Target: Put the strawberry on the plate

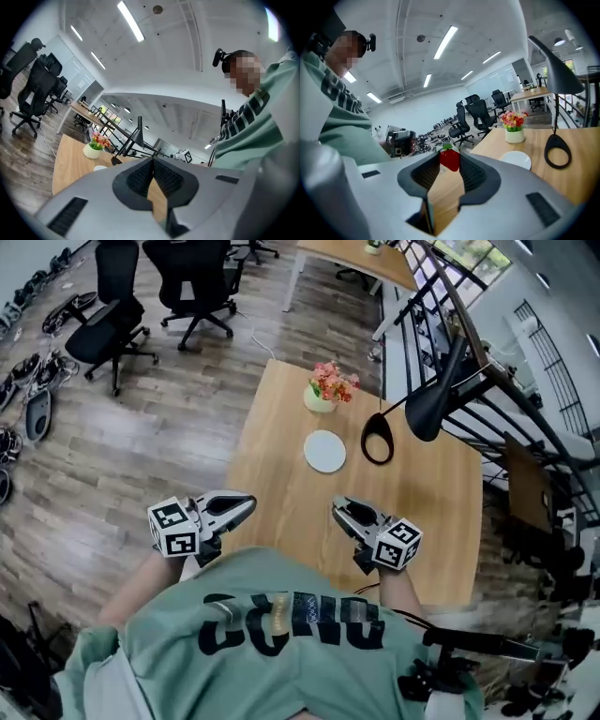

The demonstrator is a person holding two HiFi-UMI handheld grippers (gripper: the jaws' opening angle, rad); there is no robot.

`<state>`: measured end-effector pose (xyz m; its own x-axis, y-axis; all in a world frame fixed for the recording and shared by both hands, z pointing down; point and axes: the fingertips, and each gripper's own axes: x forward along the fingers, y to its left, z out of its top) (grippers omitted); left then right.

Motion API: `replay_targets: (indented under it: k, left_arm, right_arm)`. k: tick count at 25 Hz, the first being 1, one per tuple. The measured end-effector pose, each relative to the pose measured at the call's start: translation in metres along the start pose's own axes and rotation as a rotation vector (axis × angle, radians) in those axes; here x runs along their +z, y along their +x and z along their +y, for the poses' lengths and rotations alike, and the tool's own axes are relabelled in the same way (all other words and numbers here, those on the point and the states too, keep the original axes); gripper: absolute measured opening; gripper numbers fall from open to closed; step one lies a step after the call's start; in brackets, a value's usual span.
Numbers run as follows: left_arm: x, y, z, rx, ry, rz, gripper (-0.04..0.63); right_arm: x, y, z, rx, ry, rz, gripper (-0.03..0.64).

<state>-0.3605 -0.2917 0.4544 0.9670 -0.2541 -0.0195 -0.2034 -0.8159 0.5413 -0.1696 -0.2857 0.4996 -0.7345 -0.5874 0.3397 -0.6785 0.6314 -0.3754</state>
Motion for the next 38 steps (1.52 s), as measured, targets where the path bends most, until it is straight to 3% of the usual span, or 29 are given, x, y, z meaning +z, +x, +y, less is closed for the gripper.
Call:
replay_targets:
  k: [6, 11, 18, 29, 38]
  left_arm:
    - [-0.010, 0.024, 0.001, 0.031, -0.010, 0.039, 0.003]
    - [-0.006, 0.029, 0.016, 0.051, -0.004, 0.036, 0.003]
    - [0.014, 0.046, 0.028, 0.050, -0.009, 0.065, 0.003]
    - [0.013, 0.082, 0.103, 0.079, -0.043, 0.114, 0.003]
    - [-0.004, 0.129, 0.180, 0.093, -0.065, 0.171, 0.003]
  right_arm:
    - [0.001, 0.005, -0.021, 0.061, -0.006, 0.004, 0.132]
    - [-0.012, 0.003, -0.040, 0.047, 0.025, 0.000, 0.132]
    - [0.005, -0.003, -0.060, 0.008, 0.044, -0.024, 0.132]
    - [0.013, 0.041, -0.130, -0.026, 0.001, 0.009, 0.132]
    - [0.004, 0.080, -0.189, -0.036, 0.086, -0.021, 0.132]
